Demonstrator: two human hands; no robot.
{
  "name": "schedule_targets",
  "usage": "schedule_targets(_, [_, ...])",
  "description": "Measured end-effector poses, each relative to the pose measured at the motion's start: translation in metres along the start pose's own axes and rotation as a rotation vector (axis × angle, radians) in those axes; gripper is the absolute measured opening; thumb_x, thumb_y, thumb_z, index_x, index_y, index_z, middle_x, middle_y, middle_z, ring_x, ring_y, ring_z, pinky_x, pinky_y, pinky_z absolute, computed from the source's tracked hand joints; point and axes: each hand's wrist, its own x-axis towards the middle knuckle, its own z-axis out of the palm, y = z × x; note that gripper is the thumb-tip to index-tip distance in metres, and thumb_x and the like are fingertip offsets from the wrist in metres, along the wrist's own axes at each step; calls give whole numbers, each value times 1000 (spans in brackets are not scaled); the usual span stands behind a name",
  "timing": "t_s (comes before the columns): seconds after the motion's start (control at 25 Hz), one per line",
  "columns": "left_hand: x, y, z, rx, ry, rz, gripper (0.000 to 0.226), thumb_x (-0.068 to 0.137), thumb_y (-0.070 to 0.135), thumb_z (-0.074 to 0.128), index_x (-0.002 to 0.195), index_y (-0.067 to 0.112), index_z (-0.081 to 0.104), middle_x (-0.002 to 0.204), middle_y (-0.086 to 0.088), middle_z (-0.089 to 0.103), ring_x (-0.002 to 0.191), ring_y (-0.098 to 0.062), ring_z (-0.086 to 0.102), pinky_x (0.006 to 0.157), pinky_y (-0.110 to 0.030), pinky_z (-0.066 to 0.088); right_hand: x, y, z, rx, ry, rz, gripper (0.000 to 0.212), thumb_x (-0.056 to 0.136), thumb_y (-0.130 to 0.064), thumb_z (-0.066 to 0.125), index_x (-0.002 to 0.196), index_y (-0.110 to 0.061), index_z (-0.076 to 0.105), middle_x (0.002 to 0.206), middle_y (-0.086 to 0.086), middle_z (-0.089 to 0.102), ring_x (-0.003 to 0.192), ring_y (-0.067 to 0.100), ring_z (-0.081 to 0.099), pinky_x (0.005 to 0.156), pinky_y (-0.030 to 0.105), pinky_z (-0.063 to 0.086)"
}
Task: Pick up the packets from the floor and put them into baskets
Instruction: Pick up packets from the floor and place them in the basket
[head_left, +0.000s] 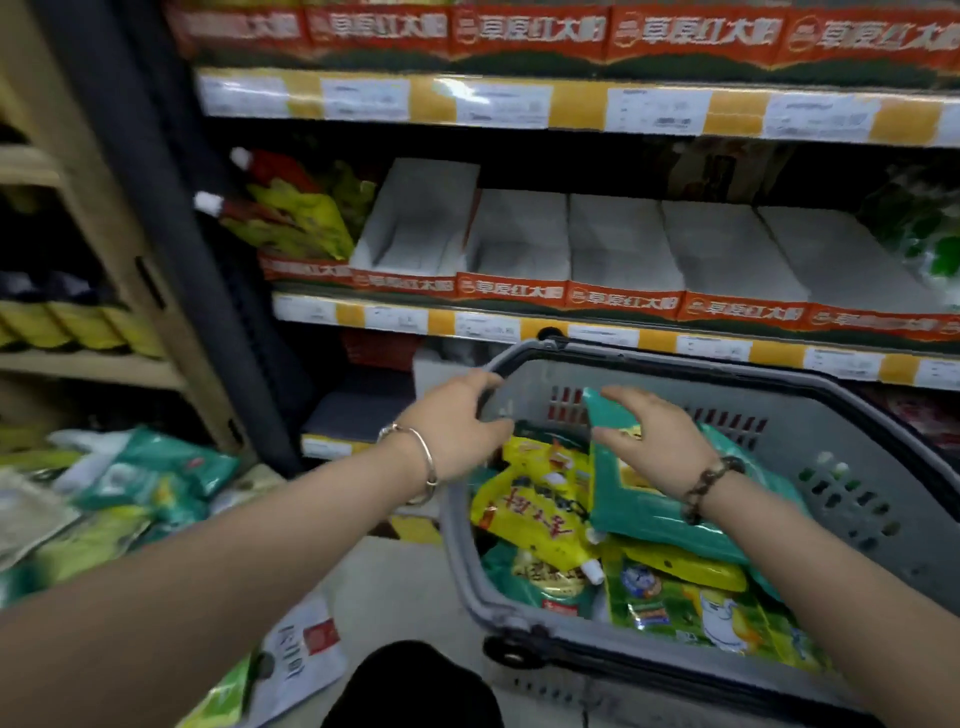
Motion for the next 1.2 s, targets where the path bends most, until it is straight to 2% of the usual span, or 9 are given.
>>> schedule_targets(0.16, [-27,-39,-52,68,75,-89,57,86,33,61,138,20,42,139,-4,47,124,-21,46,100,-26,37,30,-77,25,69,-61,-190,54,87,-38,58,136,-22,44,139,4,47,126,21,46,100,29,35])
schedule_targets(0.28, [-53,-65,-79,130,156,-173,57,86,33,60,139,22,40,139,-3,46,124,-21,47,98,-25,37,43,-127,49,119,-144,-274,56,88,-43,54,139,-25,40,142,3,44,127,21,44,102,34,37])
schedule_targets(0.4, [-86,-94,-97,243,200,-261,59,87,35,59,141,23,38,136,-5,48,121,-22,48,87,-21,35,49,-174,76,95,-217,-372,56,89,-41,53,140,-23,38,143,2,41,128,22,43,101,33,37])
schedule_targets(0.56, [-141,-143,-114,380,193,-404,59,87,38,57,140,23,36,138,-6,45,122,-24,47,94,-27,38,42,-244,115,49,-337,-473,54,87,-41,52,137,-24,42,140,3,43,125,24,44,100,36,40])
schedule_targets(0.76, [-173,-199,-105,525,97,-512,63,88,46,53,143,29,28,146,0,37,124,-22,47,91,-30,42,23,-279,166,35,-422,-453,47,83,-42,51,127,-23,49,128,6,52,116,27,51,91,36,44])
schedule_targets(0.92, [-184,-255,-88,407,76,-648,59,89,43,53,141,26,32,142,-5,40,123,-26,47,94,-36,45,10,-285,224,-28,-540,-386,39,86,-38,48,122,-23,54,127,7,55,112,27,53,90,34,46])
schedule_targets(1.08, [-196,-314,-53,379,81,-726,58,87,42,53,141,29,33,142,-2,41,123,-25,48,93,-37,46,-3,-279,285,-6,-639,-318,33,86,-38,51,116,-24,58,121,5,59,107,25,56,88,33,48])
schedule_targets(1.2, [-208,-355,-14,356,70,-759,59,88,42,53,141,28,32,144,0,40,124,-24,47,95,-36,44,-9,-269,331,28,-716,-193,31,84,-38,51,113,-30,60,118,4,61,100,25,60,84,32,51])
